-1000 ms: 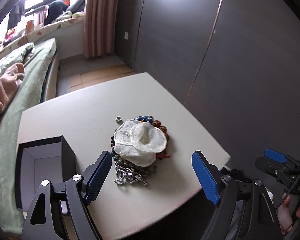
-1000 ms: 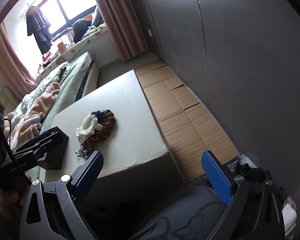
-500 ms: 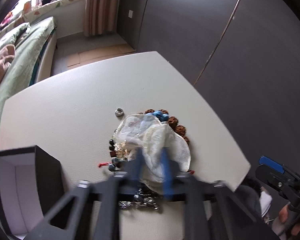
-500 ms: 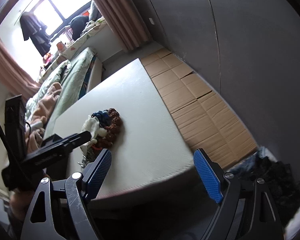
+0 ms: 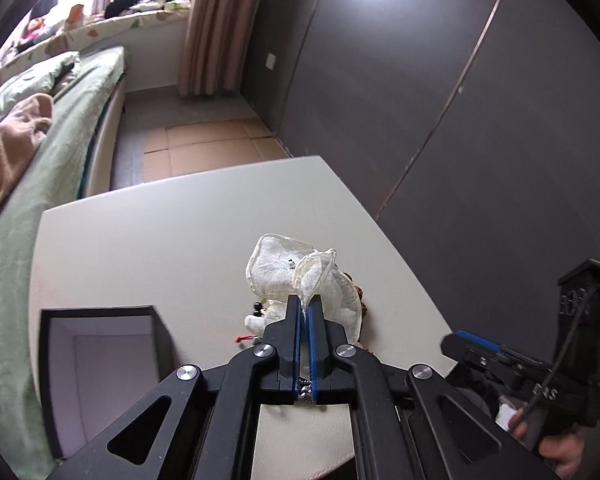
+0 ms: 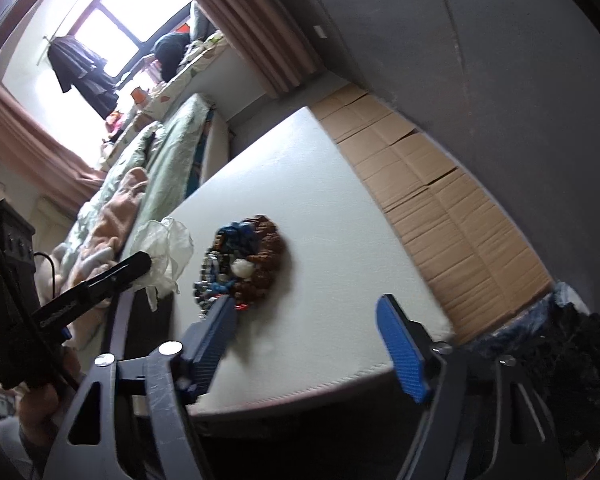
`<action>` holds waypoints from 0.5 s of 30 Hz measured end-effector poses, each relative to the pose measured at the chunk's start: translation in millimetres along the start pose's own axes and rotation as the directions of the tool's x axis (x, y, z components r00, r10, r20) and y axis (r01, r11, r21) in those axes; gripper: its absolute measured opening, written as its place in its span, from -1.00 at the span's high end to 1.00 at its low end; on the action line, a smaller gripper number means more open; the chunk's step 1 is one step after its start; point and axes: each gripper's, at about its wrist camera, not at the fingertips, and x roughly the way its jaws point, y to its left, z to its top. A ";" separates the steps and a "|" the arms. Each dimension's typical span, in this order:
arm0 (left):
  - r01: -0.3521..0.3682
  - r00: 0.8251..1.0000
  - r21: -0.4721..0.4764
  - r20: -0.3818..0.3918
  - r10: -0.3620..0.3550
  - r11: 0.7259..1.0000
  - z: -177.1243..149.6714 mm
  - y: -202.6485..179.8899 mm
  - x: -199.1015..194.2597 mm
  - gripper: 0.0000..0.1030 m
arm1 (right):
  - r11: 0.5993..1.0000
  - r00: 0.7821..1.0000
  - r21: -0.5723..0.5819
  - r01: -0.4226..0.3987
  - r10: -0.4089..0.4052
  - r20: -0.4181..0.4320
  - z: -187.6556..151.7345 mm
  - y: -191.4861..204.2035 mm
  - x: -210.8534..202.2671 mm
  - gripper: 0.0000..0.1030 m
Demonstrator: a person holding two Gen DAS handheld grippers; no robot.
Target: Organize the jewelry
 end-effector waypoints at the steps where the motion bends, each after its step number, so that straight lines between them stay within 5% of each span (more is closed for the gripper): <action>1: -0.004 1.000 -0.008 0.006 0.005 1.000 -0.3 3.1 -4.2 0.95 | 1.000 1.000 0.007 -0.020 0.020 -0.011 3.4 2.0 3.4 -0.32; 8: -0.040 0.998 -0.082 0.044 0.043 0.996 -1.8 27.1 -30.4 0.95 | 0.992 0.989 0.016 -0.129 0.129 -0.069 30.0 31.6 31.0 -0.26; 15: -0.063 0.995 -0.123 0.072 0.073 0.990 1.2 46.4 -53.1 0.95 | 0.990 0.980 -0.030 -0.140 0.134 -0.149 41.7 60.6 66.8 -0.13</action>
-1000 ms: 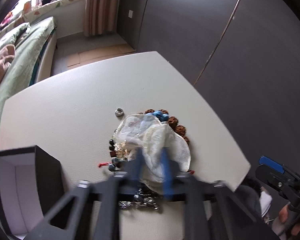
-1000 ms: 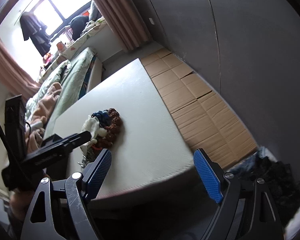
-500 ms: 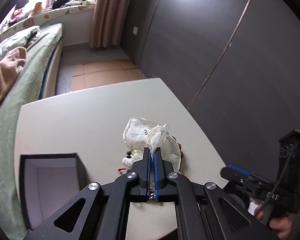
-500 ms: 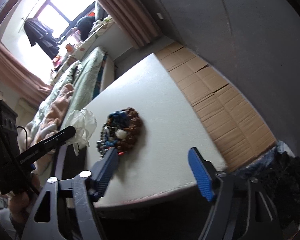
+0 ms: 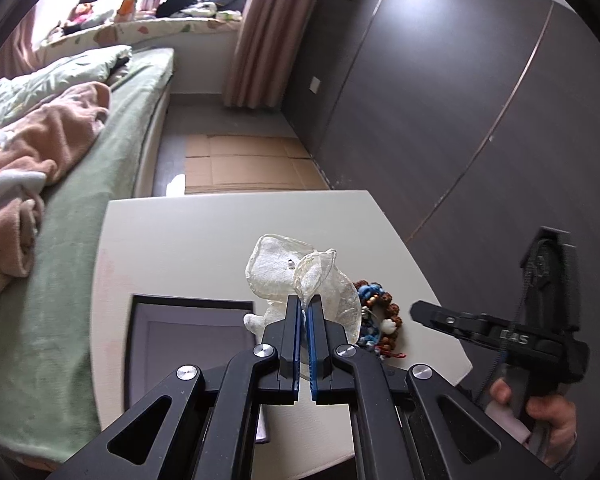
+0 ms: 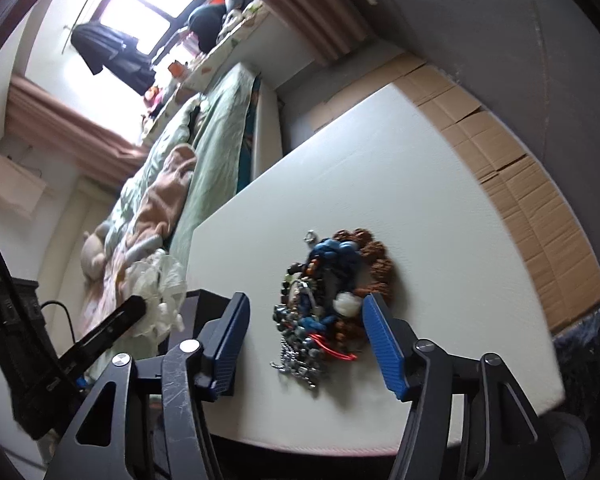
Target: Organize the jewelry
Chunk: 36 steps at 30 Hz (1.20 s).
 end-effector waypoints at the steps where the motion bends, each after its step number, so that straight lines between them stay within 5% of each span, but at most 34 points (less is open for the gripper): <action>1: -0.003 1.000 -0.004 0.003 0.003 1.000 0.0 3.5 -3.4 0.95 | 1.000 1.000 -0.017 0.012 -0.012 -0.018 2.5 3.2 7.7 -0.10; 4: -0.015 1.000 -0.022 0.008 0.015 1.000 -1.6 13.6 -10.6 0.95 | 0.998 0.996 -0.041 0.038 -0.041 -0.077 8.7 7.4 28.2 0.12; 11: -0.026 0.999 -0.058 0.019 0.027 0.998 -8.1 30.5 -25.7 0.95 | 0.990 0.982 -0.101 0.097 -0.112 -0.152 13.4 13.7 57.6 0.19; 12: -0.027 0.999 -0.063 0.020 0.028 0.998 -9.2 32.7 -27.9 0.95 | 0.988 0.979 -0.108 0.107 -0.124 -0.162 13.8 15.9 62.0 0.32; 13: -0.028 0.999 -0.065 0.021 0.029 0.997 -9.2 34.2 -29.3 0.95 | 0.989 0.977 -0.107 0.100 -0.118 -0.179 13.5 16.4 64.5 0.66; 16: -0.030 0.999 -0.077 0.026 0.032 0.997 -10.5 39.3 -34.3 0.95 | 0.988 0.971 -0.113 0.102 -0.124 -0.206 13.5 17.9 68.9 0.85; 28: -0.025 0.997 -0.105 0.067 0.032 0.994 -15.1 56.8 -57.5 0.95 | 0.989 0.994 -0.133 0.061 -0.073 -0.086 14.0 49.3 13.9 0.92; 36: -0.031 0.995 -0.133 0.085 0.043 0.991 -21.6 75.0 -74.1 0.95 | 0.981 0.994 -0.184 -0.053 0.034 -0.103 4.9 101.5 12.1 0.92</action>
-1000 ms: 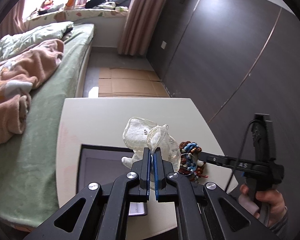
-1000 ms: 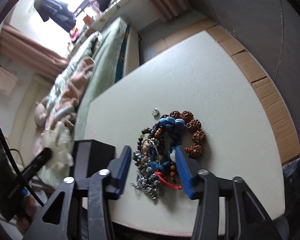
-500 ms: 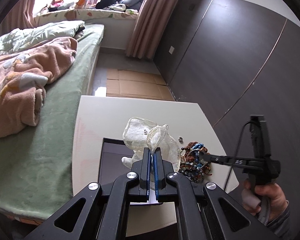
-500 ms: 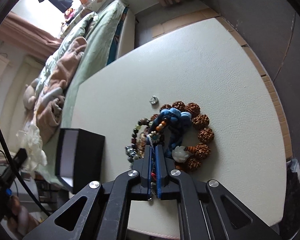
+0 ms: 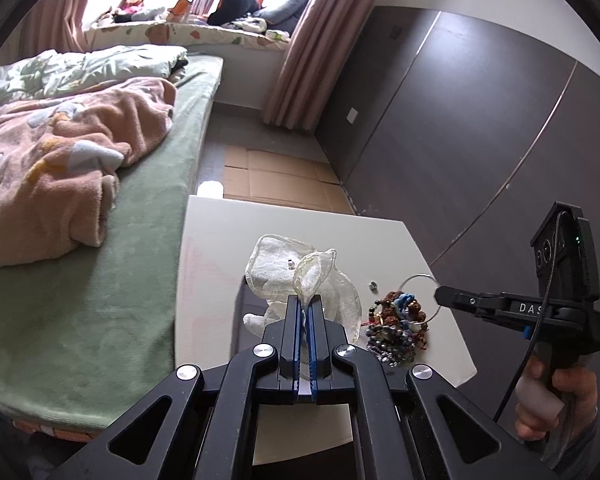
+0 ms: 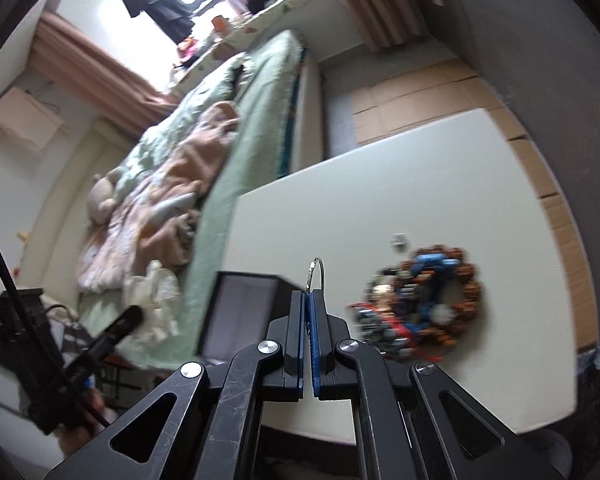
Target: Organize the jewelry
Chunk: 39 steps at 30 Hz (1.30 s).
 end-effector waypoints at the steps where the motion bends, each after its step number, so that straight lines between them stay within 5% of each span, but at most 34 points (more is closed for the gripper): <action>1: -0.004 1.000 -0.003 0.002 0.004 1.000 -0.3 2.4 -2.0 0.95 | 1.000 1.000 -0.011 -0.016 0.016 -0.011 -0.9 9.1 6.4 0.92; 9: -0.031 0.999 -0.031 0.010 0.032 0.999 -1.6 25.6 -15.8 0.95 | 0.996 0.992 -0.043 -0.080 0.075 -0.103 -12.9 53.3 65.9 0.92; 11: -0.036 0.999 -0.034 0.010 0.036 0.999 -2.3 27.8 -17.7 0.95 | 0.998 0.990 -0.045 -0.041 0.035 -0.136 -15.1 59.2 81.0 0.90; 12: -0.036 0.999 -0.030 0.009 0.037 0.999 -2.5 27.8 -17.4 0.95 | 0.999 0.988 -0.043 -0.019 0.013 -0.153 -15.4 59.0 86.3 0.71; 13: -0.035 0.999 -0.024 0.007 0.035 0.999 -2.3 27.5 -16.8 0.95 | 0.999 0.987 -0.036 -0.009 0.003 -0.164 -15.7 58.6 88.1 0.18; 15: -0.031 1.000 -0.011 0.001 0.031 0.999 -3.3 23.9 -13.6 0.95 | 1.000 0.991 -0.018 -0.004 0.001 -0.134 -18.6 55.6 81.8 -0.45; 16: -0.028 1.000 -0.007 -0.003 0.028 1.000 -3.8 22.6 -11.3 0.95 | 1.000 0.993 -0.024 0.000 -0.003 -0.117 -18.8 54.4 76.4 -0.53; 31: 0.005 0.995 0.009 -0.095 -0.004 1.000 -11.6 -12.1 38.8 0.88 | 0.989 0.990 0.067 0.133 -0.137 0.047 -62.4 -7.7 -23.1 -0.53; 33: -0.015 0.995 0.024 -0.101 0.017 1.000 -14.8 -17.5 43.7 0.71 | 0.984 0.985 0.091 0.155 -0.161 0.058 -70.0 -18.5 -32.4 -0.53; 35: -0.026 0.994 0.032 -0.103 0.029 0.999 -16.5 -22.7 46.9 -0.26 | 0.980 0.982 0.104 0.168 -0.176 0.068 -77.3 -28.4 -41.2 -0.53; 37: -0.023 0.996 0.033 -0.087 0.026 0.999 -18.4 -28.4 46.6 -0.81 | 0.978 0.981 0.118 0.172 -0.182 0.074 -81.0 -36.3 -46.4 -0.53; 39: -0.030 0.997 0.045 -0.064 0.033 0.999 -18.0 -36.3 43.7 -0.83 | 0.976 0.980 0.140 0.169 -0.182 0.085 -84.3 -46.5 -53.4 -0.53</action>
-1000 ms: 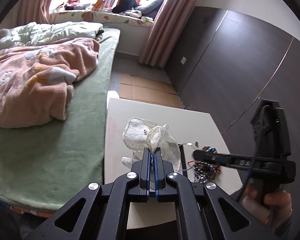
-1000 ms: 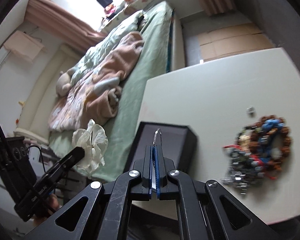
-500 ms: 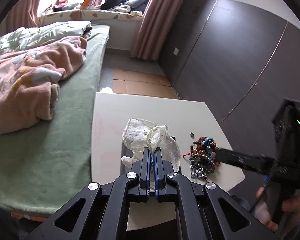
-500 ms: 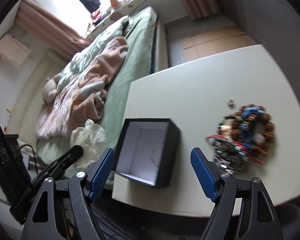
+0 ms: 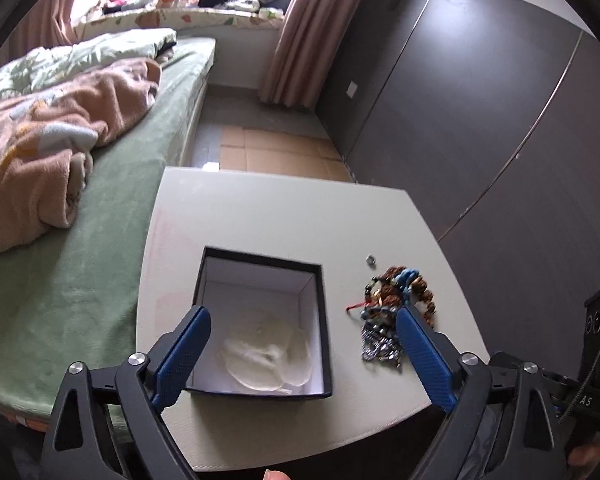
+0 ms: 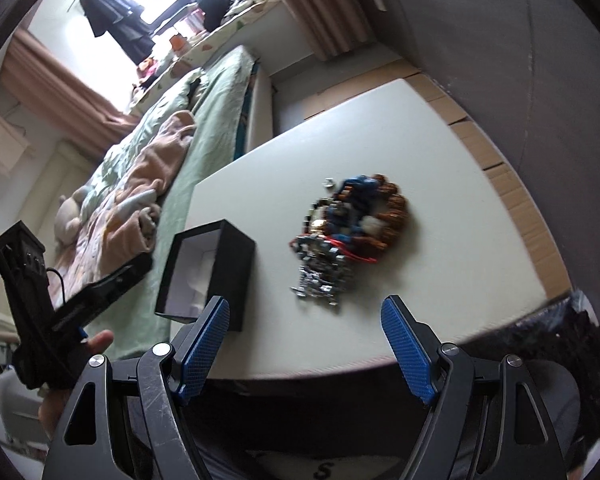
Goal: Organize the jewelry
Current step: 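Lower the left tool onto the blue knotted bracelet and grasp it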
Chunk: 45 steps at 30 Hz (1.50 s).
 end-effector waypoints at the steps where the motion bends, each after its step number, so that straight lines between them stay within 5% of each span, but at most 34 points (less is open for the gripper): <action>1: -0.002 1.000 0.008 0.000 0.002 1.000 1.9 -2.6 0.0 -0.83 | 1.000 1.000 0.012 -0.003 0.003 0.005 0.9 -4.9 -1.7 -0.53; 19: 0.068 0.998 0.118 -0.022 -0.065 0.991 5.2 -77.0 30.3 -0.81 | 0.987 0.993 0.157 0.016 -0.034 0.111 5.5 -83.5 -37.1 -0.53; 29: 0.136 0.980 0.133 -0.161 -0.114 0.982 4.6 -104.0 87.3 0.00 | 0.977 0.995 0.215 0.005 -0.027 0.098 5.3 -110.6 -26.1 -0.53; 45: 0.109 0.966 0.209 -0.252 -0.054 0.972 -3.3 -124.2 151.5 0.31 | 0.960 0.996 0.268 -0.080 0.063 0.070 26.8 -111.2 -2.3 -0.52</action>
